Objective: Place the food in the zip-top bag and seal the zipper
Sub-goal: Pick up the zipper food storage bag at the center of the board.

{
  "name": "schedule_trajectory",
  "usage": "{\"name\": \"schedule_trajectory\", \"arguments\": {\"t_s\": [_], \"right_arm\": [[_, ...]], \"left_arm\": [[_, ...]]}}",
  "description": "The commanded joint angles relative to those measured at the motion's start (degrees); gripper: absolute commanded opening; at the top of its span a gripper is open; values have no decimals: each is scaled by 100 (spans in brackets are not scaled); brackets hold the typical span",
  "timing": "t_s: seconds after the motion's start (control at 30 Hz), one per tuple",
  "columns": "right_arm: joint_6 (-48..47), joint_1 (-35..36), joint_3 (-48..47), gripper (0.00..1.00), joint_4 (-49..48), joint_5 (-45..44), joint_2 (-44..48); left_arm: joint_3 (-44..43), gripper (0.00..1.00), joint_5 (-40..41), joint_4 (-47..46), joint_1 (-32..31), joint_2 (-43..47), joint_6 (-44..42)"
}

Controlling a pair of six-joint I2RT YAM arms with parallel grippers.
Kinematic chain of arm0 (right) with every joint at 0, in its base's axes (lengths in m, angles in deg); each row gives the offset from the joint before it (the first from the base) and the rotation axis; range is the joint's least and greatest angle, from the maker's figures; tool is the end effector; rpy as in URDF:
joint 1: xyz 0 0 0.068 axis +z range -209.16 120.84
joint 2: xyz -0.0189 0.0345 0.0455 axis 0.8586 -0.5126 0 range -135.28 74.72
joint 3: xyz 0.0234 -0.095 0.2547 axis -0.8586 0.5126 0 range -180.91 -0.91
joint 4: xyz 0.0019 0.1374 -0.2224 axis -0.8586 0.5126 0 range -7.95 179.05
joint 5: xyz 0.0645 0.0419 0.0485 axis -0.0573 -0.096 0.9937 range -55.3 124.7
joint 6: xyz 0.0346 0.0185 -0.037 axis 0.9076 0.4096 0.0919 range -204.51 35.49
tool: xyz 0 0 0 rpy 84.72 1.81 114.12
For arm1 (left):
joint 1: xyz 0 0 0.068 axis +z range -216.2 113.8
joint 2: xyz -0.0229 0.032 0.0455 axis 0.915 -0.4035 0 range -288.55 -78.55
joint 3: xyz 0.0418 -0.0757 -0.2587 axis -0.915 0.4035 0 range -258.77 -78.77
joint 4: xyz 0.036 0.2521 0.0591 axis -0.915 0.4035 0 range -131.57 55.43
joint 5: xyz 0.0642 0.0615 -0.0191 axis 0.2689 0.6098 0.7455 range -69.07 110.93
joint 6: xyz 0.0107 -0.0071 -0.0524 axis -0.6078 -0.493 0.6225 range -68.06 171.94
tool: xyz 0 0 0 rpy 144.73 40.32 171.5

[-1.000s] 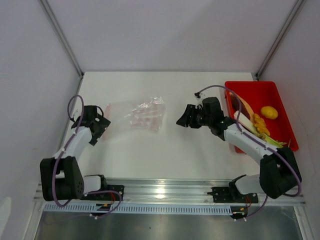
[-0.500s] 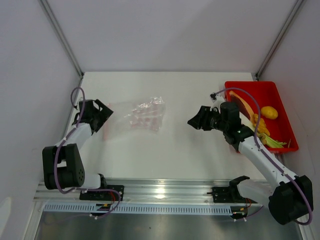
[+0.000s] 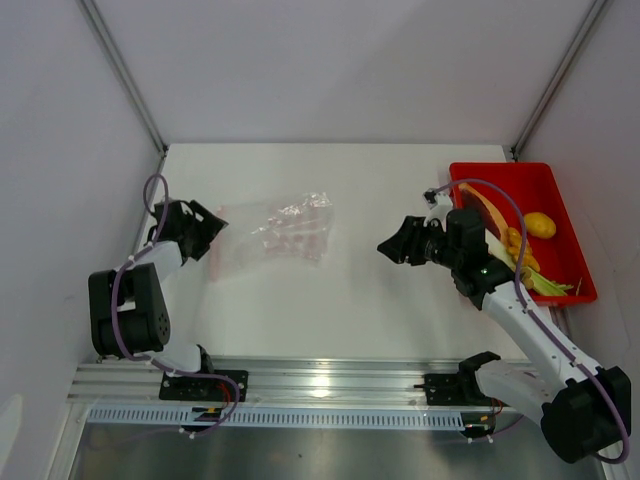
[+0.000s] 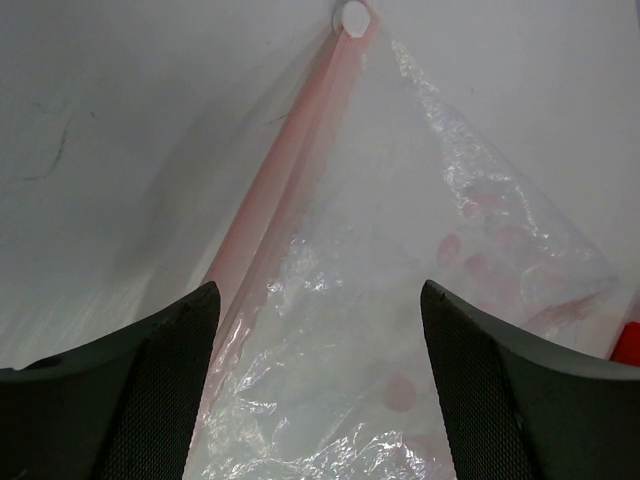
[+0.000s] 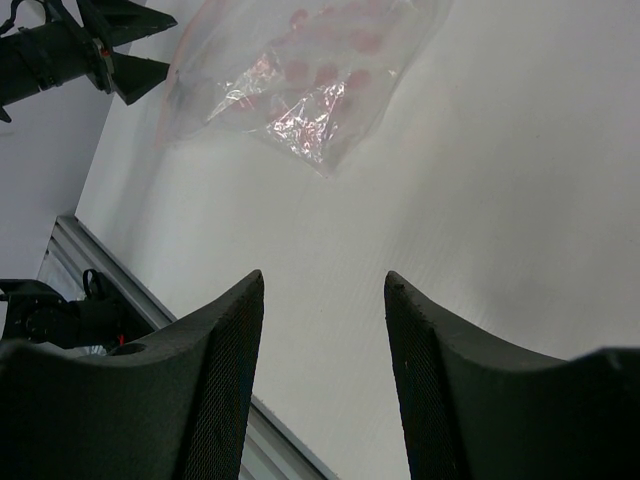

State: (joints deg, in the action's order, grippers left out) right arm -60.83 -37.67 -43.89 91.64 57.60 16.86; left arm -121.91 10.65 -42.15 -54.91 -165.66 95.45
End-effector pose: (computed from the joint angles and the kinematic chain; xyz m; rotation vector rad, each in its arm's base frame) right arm 0.2078 0.0968 0.2879 -0.2290 2.0652 0.8947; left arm 0.2993 0.0533 0.1753 -1.0062 2.1400 -0.4865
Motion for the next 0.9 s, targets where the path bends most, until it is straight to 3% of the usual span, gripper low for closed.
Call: {"name": "schedule_trajectory", "arguments": {"t_s": [0.0, 0.1, 0.33, 0.57, 0.67, 0.7, 0.77, 0.87], "right_arm": [[-101, -23, 18, 54, -27, 48, 118], [-66, -31, 0, 54, -62, 66, 118], [-127, -40, -123, 54, 43, -22, 205], [-48, -49, -96, 54, -79, -4, 232], [-4, -49, -88, 54, -115, 13, 241], [-4, -49, -88, 54, -106, 13, 241], [5, -49, -88, 54, -53, 5, 284], [14, -49, -44, 54, -18, 31, 320]], "left_arm": [[-134, 82, -175, -285, 58, 45, -88], [-134, 72, -395, -407, 58, -121, -62], [-143, 66, -1738, -1014, 58, -833, 193], [-203, 56, -2178, -1147, -65, -1079, 106], [-415, 35, -2302, -1066, -127, -1256, 35], [-345, 17, -2303, -1111, -118, -1256, 70], [-310, 1, -2311, -1155, -136, -1186, 44], [-283, 1, -2329, -1085, -153, -1046, 26]]}}
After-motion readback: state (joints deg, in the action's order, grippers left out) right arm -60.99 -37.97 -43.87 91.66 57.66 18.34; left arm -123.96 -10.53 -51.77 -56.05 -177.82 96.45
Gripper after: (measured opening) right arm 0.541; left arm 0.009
